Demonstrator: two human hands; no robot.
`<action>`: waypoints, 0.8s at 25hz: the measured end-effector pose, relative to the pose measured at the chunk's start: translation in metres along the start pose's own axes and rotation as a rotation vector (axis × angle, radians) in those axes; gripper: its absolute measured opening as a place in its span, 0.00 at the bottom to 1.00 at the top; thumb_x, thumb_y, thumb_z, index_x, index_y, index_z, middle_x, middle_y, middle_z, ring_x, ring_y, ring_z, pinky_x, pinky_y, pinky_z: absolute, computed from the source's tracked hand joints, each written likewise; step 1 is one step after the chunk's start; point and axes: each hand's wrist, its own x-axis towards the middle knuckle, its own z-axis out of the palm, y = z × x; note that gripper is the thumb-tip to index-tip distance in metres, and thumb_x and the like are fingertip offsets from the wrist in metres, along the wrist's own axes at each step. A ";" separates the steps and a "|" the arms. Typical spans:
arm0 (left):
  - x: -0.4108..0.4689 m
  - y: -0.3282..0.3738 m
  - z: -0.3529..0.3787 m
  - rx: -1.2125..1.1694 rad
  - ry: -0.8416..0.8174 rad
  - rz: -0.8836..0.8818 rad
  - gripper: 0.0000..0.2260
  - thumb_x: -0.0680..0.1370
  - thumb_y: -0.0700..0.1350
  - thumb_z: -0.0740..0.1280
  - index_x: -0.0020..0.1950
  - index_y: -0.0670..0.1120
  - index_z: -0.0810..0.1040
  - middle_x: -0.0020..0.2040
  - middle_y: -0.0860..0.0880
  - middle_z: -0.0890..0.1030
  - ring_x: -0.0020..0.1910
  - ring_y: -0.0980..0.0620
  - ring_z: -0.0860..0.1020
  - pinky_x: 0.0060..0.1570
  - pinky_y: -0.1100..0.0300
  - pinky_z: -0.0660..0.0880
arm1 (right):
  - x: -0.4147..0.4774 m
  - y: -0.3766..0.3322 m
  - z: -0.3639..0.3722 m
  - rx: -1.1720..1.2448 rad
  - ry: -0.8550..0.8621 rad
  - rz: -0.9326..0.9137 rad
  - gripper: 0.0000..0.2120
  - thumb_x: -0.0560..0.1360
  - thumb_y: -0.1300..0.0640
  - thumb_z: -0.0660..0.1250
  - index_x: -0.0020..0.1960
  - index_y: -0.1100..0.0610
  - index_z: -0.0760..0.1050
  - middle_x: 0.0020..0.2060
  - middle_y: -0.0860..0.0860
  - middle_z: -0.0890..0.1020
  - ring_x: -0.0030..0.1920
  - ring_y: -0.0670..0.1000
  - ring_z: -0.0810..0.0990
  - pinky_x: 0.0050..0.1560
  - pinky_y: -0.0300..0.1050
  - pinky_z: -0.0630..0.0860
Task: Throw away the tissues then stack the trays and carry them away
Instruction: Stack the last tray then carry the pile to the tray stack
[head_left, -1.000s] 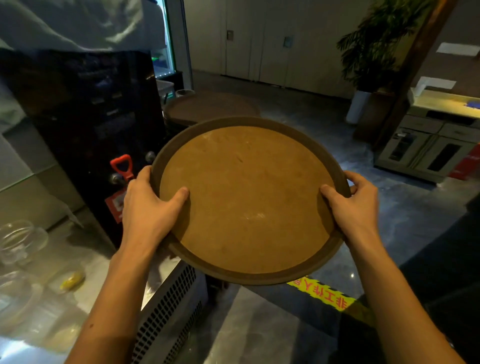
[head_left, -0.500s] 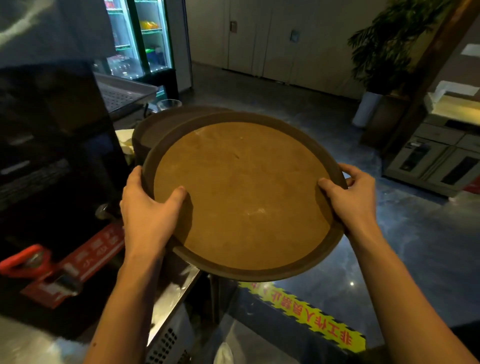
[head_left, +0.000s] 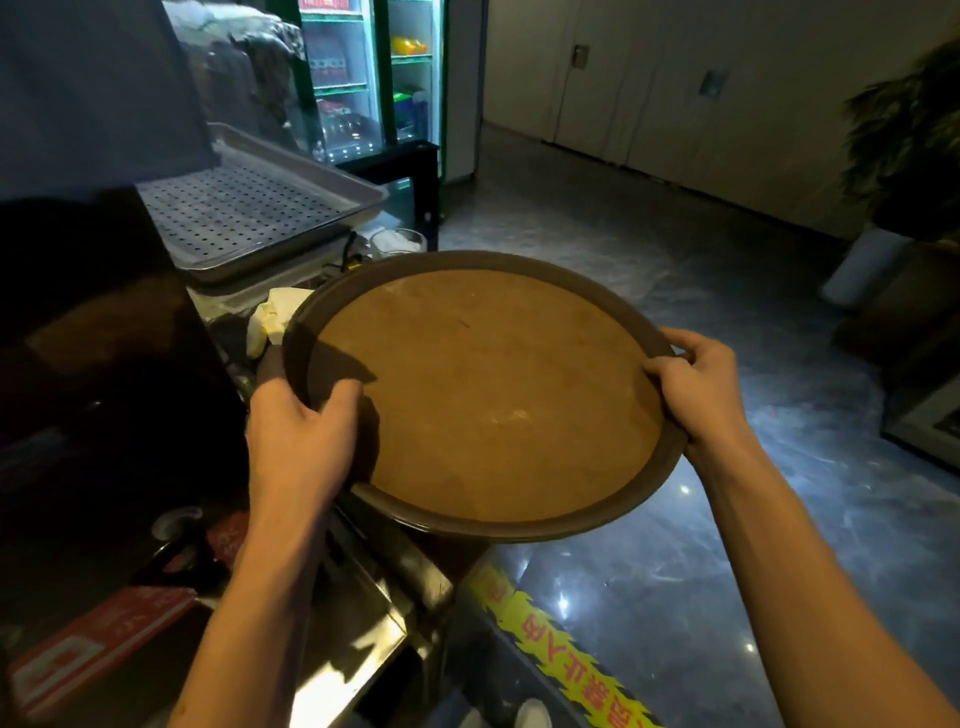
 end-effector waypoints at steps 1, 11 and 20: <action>0.002 0.001 0.004 -0.001 0.040 -0.008 0.08 0.67 0.57 0.67 0.43 0.57 0.74 0.46 0.44 0.82 0.44 0.45 0.81 0.44 0.39 0.80 | 0.012 -0.002 0.004 -0.009 -0.047 -0.014 0.17 0.75 0.68 0.62 0.55 0.48 0.77 0.40 0.42 0.80 0.32 0.41 0.82 0.29 0.39 0.80; 0.005 0.011 0.030 0.043 0.228 -0.145 0.11 0.65 0.61 0.66 0.46 0.67 0.72 0.45 0.56 0.79 0.46 0.50 0.79 0.47 0.42 0.80 | 0.087 -0.004 0.048 -0.112 -0.200 -0.239 0.18 0.74 0.65 0.59 0.58 0.51 0.78 0.39 0.48 0.82 0.35 0.51 0.80 0.33 0.45 0.76; 0.001 0.016 0.040 0.113 0.269 -0.087 0.17 0.74 0.48 0.69 0.33 0.58 0.61 0.29 0.59 0.69 0.28 0.61 0.68 0.31 0.62 0.67 | 0.098 -0.002 0.054 -0.254 -0.145 -0.377 0.11 0.73 0.63 0.62 0.53 0.58 0.80 0.35 0.47 0.77 0.35 0.41 0.73 0.39 0.42 0.73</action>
